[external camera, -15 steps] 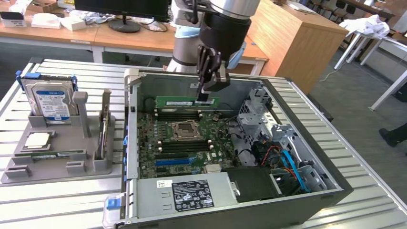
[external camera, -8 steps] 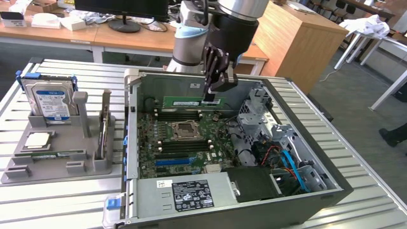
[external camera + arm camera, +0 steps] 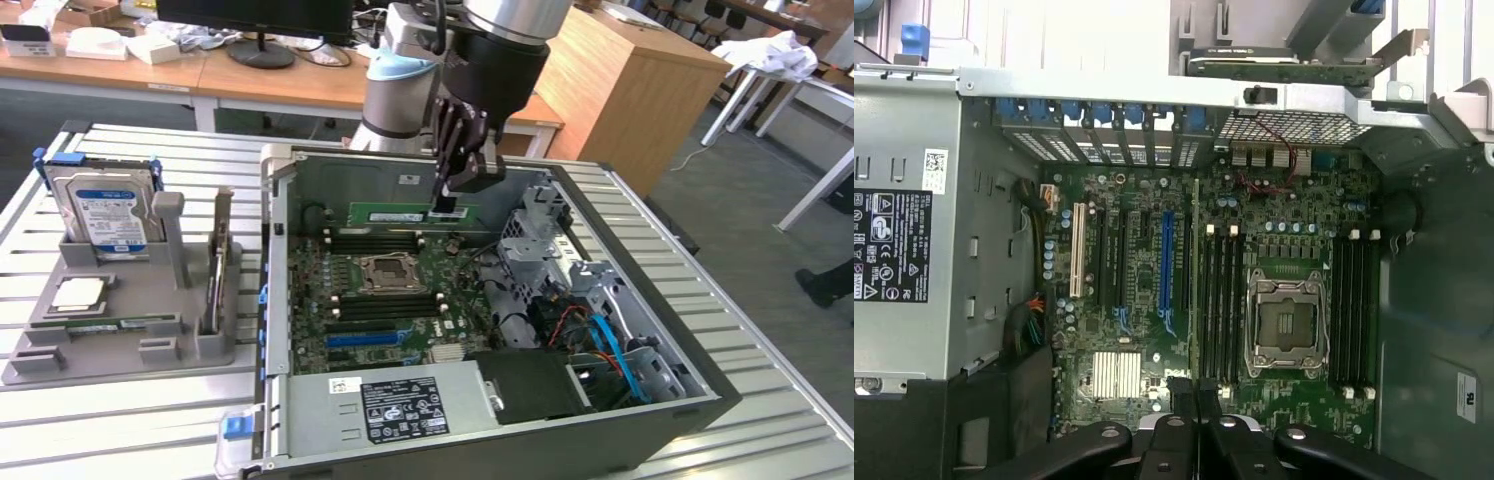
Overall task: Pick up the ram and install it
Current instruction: 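Pick up the ram and move it above insertion slot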
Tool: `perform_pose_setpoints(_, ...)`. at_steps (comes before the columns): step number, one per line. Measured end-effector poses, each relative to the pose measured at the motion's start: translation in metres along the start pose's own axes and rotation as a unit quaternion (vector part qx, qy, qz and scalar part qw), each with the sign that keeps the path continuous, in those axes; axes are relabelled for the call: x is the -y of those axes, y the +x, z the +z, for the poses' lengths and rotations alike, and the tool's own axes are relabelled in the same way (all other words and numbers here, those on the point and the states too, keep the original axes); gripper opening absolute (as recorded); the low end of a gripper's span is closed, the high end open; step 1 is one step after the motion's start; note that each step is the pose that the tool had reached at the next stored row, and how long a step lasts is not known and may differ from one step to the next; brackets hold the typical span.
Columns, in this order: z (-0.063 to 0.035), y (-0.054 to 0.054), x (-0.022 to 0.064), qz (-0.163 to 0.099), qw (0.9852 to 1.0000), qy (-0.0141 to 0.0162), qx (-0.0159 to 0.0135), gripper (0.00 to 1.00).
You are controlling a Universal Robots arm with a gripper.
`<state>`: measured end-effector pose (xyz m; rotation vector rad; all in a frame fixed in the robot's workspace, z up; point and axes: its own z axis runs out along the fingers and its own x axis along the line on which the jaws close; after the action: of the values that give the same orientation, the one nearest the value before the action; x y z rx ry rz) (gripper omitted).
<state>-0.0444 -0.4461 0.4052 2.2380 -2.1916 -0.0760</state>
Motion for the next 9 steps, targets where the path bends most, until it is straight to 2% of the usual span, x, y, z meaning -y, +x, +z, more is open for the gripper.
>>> perform_pose_setpoints(9,0.0002,0.0000,0.0020,0.011,0.9999,0.0002,0.0004,0.11)
